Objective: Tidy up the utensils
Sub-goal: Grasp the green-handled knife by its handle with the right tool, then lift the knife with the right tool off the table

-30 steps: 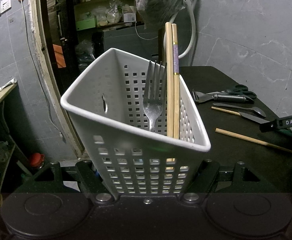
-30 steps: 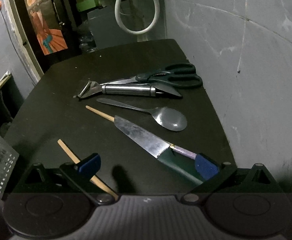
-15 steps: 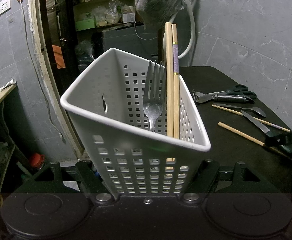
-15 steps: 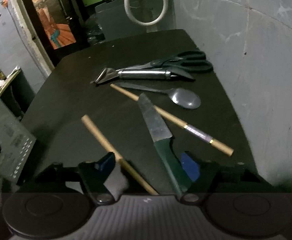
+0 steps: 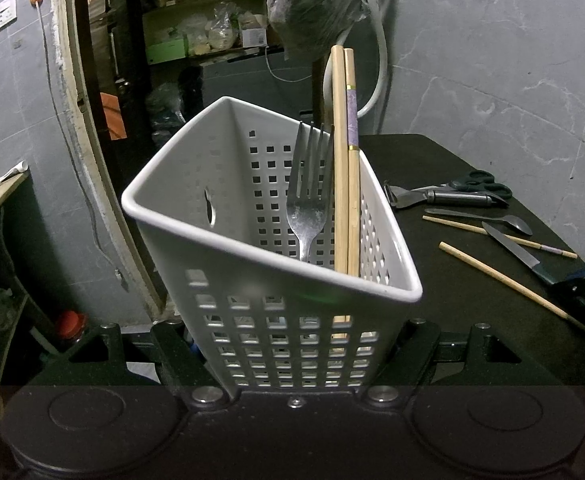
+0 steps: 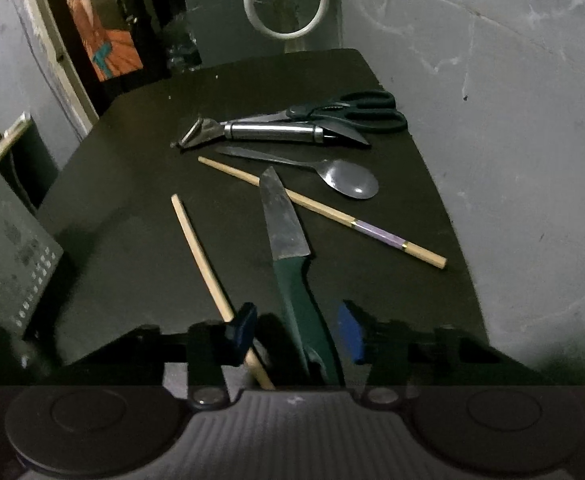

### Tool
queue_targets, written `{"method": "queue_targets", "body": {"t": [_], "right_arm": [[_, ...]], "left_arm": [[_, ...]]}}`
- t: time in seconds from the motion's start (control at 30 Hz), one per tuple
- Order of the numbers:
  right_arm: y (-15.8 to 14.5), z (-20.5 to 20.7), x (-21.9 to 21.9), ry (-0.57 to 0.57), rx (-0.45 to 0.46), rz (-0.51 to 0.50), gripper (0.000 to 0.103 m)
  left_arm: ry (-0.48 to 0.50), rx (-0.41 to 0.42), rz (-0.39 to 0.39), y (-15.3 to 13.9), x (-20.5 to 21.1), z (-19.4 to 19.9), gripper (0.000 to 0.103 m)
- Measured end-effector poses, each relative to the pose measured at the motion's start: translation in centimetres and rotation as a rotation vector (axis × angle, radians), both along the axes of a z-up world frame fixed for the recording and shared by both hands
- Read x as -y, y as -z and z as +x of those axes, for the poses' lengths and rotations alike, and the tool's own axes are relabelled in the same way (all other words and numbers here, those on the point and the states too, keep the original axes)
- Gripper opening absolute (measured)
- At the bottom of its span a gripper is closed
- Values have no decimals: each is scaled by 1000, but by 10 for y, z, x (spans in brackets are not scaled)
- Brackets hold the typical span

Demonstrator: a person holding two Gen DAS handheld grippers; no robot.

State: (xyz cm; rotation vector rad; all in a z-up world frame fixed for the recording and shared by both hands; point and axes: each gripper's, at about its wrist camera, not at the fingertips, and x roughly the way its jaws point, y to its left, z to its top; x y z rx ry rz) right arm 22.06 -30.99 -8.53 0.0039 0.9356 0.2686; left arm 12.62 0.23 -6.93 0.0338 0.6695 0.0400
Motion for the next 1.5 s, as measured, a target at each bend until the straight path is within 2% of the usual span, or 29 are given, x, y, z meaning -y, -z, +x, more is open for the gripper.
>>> {"method": "queue_targets", "body": {"t": [0.07, 0.27, 0.57, 0.77, 0.83, 0.93, 1.13, 1.17, 1.27, 1.3, 1.43, 1.47, 1.5], "right_arm": [[-1, -2, -2, -1, 3, -25, 25], [-3, -4, -5, -5, -10, -33, 21], [0, -2, 5, 69, -101, 211, 21], [12, -5, 15, 121, -191, 486, 21], [15, -7, 11, 123, -203, 513, 21], [15, -10, 2, 114, -188, 476, 22], [0, -17, -35, 1, -112, 220, 23], [-2, -19, -42, -19, -104, 181, 26], [-6, -25, -60, -90, -92, 95, 49], [-7, -28, -67, -112, -89, 62, 50], [-7, -43, -98, -206, -50, -108, 47], [-7, -45, -103, -219, -38, -151, 42], [-6, -46, -106, -235, -34, -157, 32]], "left_arm": [[4, -1, -1, 1, -1, 1, 77], [15, -1, -7, 1, -5, 3, 77], [27, 0, -10, 2, -8, 4, 77], [33, 0, -9, 2, -9, 5, 77], [35, 0, -9, 3, -9, 5, 77], [40, 1, -9, 2, -9, 4, 77], [46, 2, -9, 3, -10, 4, 77], [47, 2, -11, 3, -10, 4, 77], [52, 4, -13, 3, -11, 4, 77], [54, 4, -14, 3, -12, 4, 77], [59, 6, -20, 3, -13, 3, 77], [60, 6, -21, 3, -14, 3, 77], [61, 7, -23, 3, -14, 3, 77]]}}
